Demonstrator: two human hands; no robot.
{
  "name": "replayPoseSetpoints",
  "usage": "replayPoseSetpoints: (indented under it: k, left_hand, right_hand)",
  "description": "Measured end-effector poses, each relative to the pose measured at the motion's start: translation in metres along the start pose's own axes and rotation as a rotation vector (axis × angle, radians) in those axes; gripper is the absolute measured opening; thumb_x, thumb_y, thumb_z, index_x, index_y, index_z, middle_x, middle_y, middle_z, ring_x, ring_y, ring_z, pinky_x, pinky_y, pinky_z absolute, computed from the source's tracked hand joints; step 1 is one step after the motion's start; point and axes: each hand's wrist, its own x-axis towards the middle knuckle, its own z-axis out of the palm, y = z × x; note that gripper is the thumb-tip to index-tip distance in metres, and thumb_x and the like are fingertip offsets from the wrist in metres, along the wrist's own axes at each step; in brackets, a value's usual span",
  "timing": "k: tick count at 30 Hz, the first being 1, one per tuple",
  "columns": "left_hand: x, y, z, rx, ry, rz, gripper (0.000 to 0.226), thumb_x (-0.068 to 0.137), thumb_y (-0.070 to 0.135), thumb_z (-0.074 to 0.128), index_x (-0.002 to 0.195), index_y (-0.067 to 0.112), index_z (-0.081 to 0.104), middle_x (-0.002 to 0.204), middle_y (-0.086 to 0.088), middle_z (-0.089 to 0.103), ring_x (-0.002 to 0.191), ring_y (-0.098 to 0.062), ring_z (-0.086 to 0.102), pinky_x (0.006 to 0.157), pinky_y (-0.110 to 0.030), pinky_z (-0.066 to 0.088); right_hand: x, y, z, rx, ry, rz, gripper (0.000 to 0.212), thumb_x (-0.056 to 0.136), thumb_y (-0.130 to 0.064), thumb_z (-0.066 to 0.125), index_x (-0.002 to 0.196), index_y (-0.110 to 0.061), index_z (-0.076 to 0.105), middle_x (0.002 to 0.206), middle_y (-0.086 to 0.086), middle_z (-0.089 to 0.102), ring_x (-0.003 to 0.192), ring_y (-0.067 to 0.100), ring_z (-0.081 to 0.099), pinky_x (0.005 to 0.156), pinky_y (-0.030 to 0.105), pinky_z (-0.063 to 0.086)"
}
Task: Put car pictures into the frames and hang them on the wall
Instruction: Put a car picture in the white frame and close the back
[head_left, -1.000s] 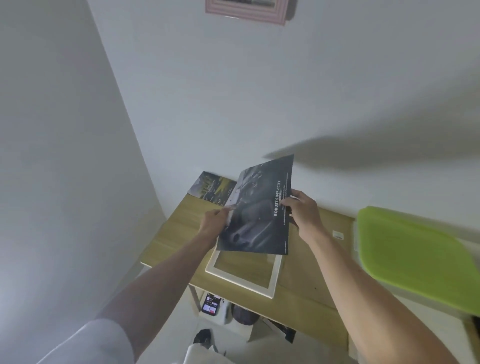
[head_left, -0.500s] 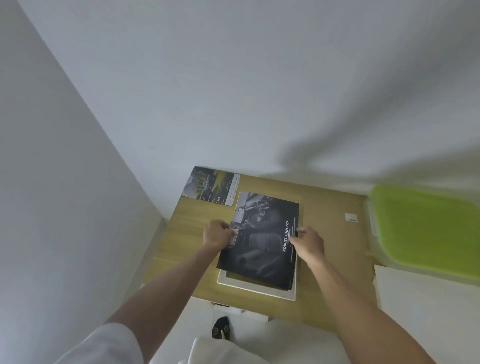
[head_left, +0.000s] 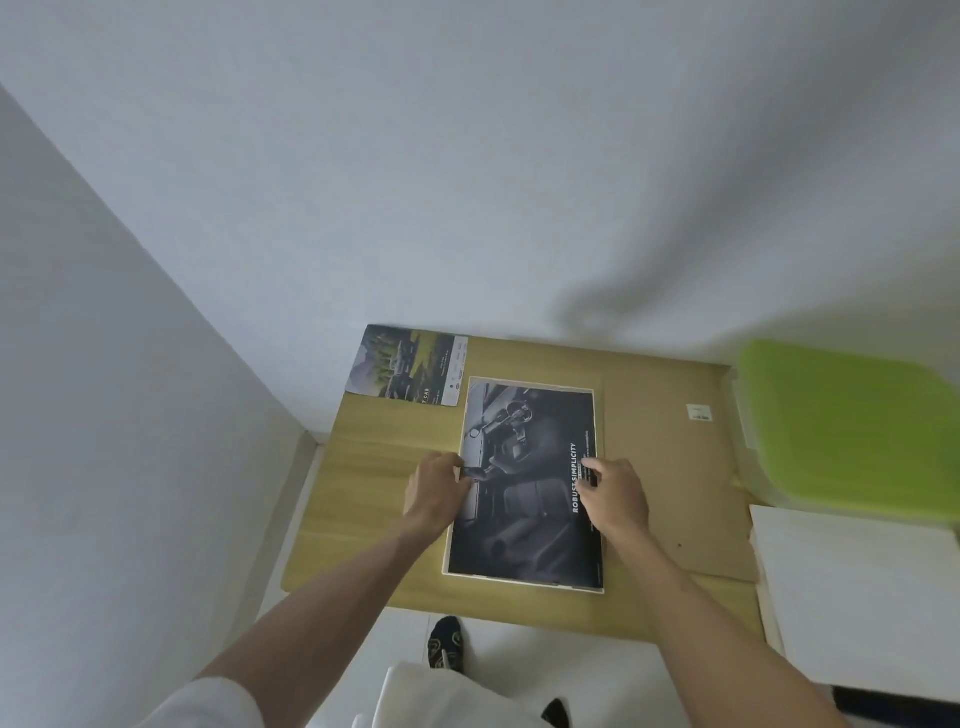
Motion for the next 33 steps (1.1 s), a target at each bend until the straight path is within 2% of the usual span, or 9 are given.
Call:
replayPoseSetpoints:
  k: [6, 9, 13, 18, 21, 27, 29, 33]
  left_hand:
    - [0.006, -0.004, -0.001, 0.012, -0.048, 0.057, 0.025, 0.092, 0.015, 0.06, 0.114, 0.018, 0.072, 0.105, -0.008, 0.065, 0.089, -0.026, 0.063, 0.079, -0.037, 0.053]
    - [0.008, -0.005, 0.0, 0.008, -0.059, 0.065, 0.026, 0.092, 0.01, 0.057, 0.113, 0.016, 0.072, 0.101, -0.009, 0.064, 0.087, -0.029, 0.062, 0.077, -0.036, 0.051]
    - [0.01, -0.007, 0.0, 0.006, -0.068, 0.076, 0.026, 0.092, 0.009, 0.057, 0.11, 0.017, 0.074, 0.098, -0.009, 0.063, 0.082, -0.025, 0.059, 0.069, -0.03, 0.044]
    - [0.01, -0.008, 0.0, -0.011, -0.071, 0.085, 0.026, 0.092, 0.009, 0.057, 0.11, 0.018, 0.074, 0.098, -0.008, 0.064, 0.084, -0.026, 0.06, 0.074, -0.033, 0.048]
    - [0.01, -0.006, -0.001, -0.009, -0.071, 0.091, 0.026, 0.093, 0.008, 0.056, 0.11, 0.016, 0.074, 0.094, -0.006, 0.061, 0.08, -0.023, 0.057, 0.073, -0.033, 0.047]
    - [0.009, -0.005, -0.004, 0.022, -0.072, 0.091, 0.028, 0.093, 0.008, 0.056, 0.114, 0.016, 0.072, 0.098, -0.009, 0.063, 0.086, -0.027, 0.061, 0.073, -0.032, 0.045]
    - [0.007, -0.002, -0.005, 0.034, -0.057, 0.079, 0.028, 0.093, 0.013, 0.056, 0.117, 0.018, 0.071, 0.102, -0.008, 0.062, 0.088, -0.027, 0.061, 0.074, -0.032, 0.047]
    - [-0.004, 0.011, -0.001, 0.155, 0.058, 0.088, 0.03, 0.095, 0.026, 0.058, 0.123, 0.017, 0.064, 0.11, -0.005, 0.057, 0.092, -0.023, 0.059, 0.067, -0.033, 0.048]
  right_hand:
    - [-0.002, -0.004, 0.004, -0.137, -0.004, -0.054, 0.042, 0.097, -0.029, 0.059, 0.139, -0.024, 0.056, 0.134, 0.0, 0.049, 0.112, 0.022, 0.056, 0.08, 0.031, 0.051]
    - [-0.001, -0.004, 0.004, -0.181, -0.003, -0.072, 0.043, 0.097, -0.029, 0.058, 0.14, -0.024, 0.055, 0.137, -0.002, 0.048, 0.115, 0.022, 0.053, 0.08, 0.031, 0.05]
    - [-0.002, -0.005, 0.006, -0.178, 0.005, -0.073, 0.044, 0.097, -0.027, 0.059, 0.141, -0.023, 0.054, 0.137, -0.002, 0.048, 0.116, 0.022, 0.053, 0.082, 0.031, 0.05]
    - [-0.002, -0.004, 0.005, -0.162, 0.007, -0.073, 0.044, 0.097, -0.027, 0.059, 0.141, -0.023, 0.054, 0.138, -0.002, 0.048, 0.116, 0.021, 0.052, 0.085, 0.032, 0.052]
    - [-0.002, -0.004, 0.005, -0.151, 0.008, -0.073, 0.044, 0.098, -0.027, 0.059, 0.141, -0.022, 0.054, 0.138, -0.002, 0.048, 0.117, 0.021, 0.052, 0.084, 0.03, 0.049]
    - [-0.003, -0.004, 0.005, -0.12, 0.003, -0.078, 0.043, 0.098, -0.026, 0.059, 0.14, -0.024, 0.054, 0.139, -0.002, 0.048, 0.118, 0.022, 0.052, 0.085, 0.032, 0.049]
    - [-0.003, -0.001, 0.004, -0.071, 0.004, -0.1, 0.042, 0.097, -0.026, 0.059, 0.139, -0.024, 0.055, 0.137, -0.003, 0.049, 0.115, 0.021, 0.054, 0.085, 0.032, 0.049]
    - [-0.004, 0.017, -0.009, 0.068, 0.058, -0.131, 0.038, 0.097, -0.023, 0.058, 0.136, -0.023, 0.058, 0.134, -0.003, 0.051, 0.097, 0.014, 0.062, 0.08, 0.025, 0.048]
